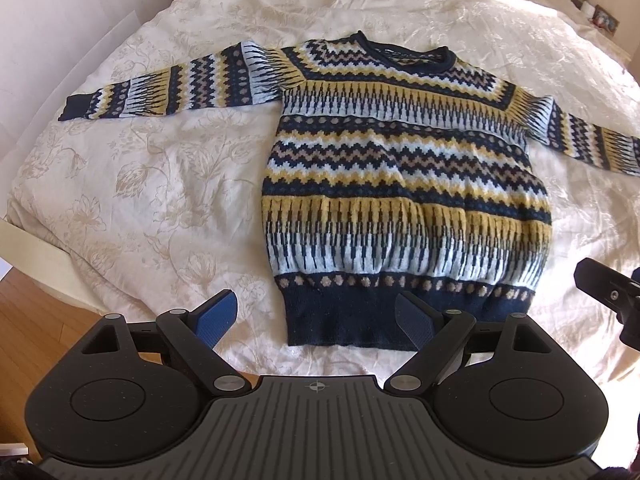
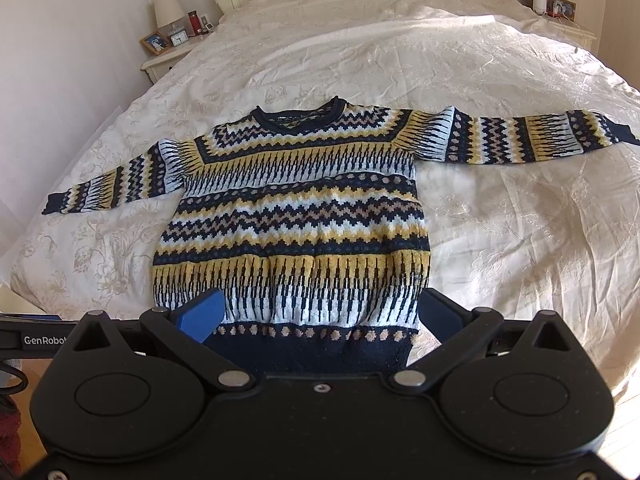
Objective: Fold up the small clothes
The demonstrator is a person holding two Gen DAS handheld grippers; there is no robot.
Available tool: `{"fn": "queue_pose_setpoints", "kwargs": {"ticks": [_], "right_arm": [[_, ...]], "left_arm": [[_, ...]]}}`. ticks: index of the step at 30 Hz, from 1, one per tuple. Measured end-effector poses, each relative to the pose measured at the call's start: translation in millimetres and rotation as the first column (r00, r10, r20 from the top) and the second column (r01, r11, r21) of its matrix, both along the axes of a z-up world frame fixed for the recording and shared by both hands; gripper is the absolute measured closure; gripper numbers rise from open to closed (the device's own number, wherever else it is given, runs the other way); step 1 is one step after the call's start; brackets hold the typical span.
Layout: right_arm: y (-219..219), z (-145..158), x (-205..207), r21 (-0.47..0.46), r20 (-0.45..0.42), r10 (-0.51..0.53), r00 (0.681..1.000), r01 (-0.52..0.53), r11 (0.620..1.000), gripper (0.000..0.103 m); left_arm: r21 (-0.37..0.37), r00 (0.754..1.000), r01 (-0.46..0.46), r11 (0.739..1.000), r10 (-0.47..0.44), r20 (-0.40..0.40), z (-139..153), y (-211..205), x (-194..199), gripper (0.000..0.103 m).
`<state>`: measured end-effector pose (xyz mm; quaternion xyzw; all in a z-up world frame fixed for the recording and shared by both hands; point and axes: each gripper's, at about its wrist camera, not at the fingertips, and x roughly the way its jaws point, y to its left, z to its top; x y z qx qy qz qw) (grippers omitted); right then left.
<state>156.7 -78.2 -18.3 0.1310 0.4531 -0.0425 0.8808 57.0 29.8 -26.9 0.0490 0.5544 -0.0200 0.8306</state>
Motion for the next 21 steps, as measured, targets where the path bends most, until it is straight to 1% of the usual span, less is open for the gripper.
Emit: {"fn": "queue_pose_setpoints", "kwargs": {"ticks": [4, 8, 11, 12, 16, 19, 21], "right_arm": [[-3, -5, 22, 0.012, -0.019, 0.001, 1.0, -0.001, 1.0, 0.001], [-8, -11, 49, 0.032, -0.038, -0.004, 0.999, 0.005, 0.999, 0.001], [-16, -14, 71, 0.055, -0.048, -0.021, 0.999, 0.024, 0.998, 0.001], [-20, -15, 78, 0.063, -0.051, -0.031, 0.998, 0.034, 0.997, 0.001], [-36, -19, 100, 0.08, -0.043, -0.092, 0.995, 0.095, 0.992, 0.001], [-50, -23, 112, 0.063, -0.029, -0.154, 0.988, 0.155, 0.986, 0.001], [-60, -25, 115, 0.048, -0.025, -0.203, 0.979, 0.204, 0.978, 0.001]], "left_arm": [[0.003, 1.0, -0.002, 1.0, 0.002, -0.011, -3, 0, 21, 0.017], [-0.001, 1.0, -0.002, 1.0, 0.002, -0.012, -6, -2, 52, 0.018], [-0.009, 1.0, 0.008, 1.0, -0.008, -0.003, -6, -5, 75, 0.024], [-0.014, 1.0, 0.014, 1.0, -0.014, 0.0, -6, -7, 83, 0.024], [-0.042, 0.998, 0.054, 0.998, -0.053, 0.029, -5, -13, 111, 0.025], [-0.068, 0.993, 0.107, 0.992, -0.103, 0.056, -6, -18, 131, 0.026], [-0.086, 0.987, 0.151, 0.985, -0.145, 0.069, -8, -22, 144, 0.029]]}}
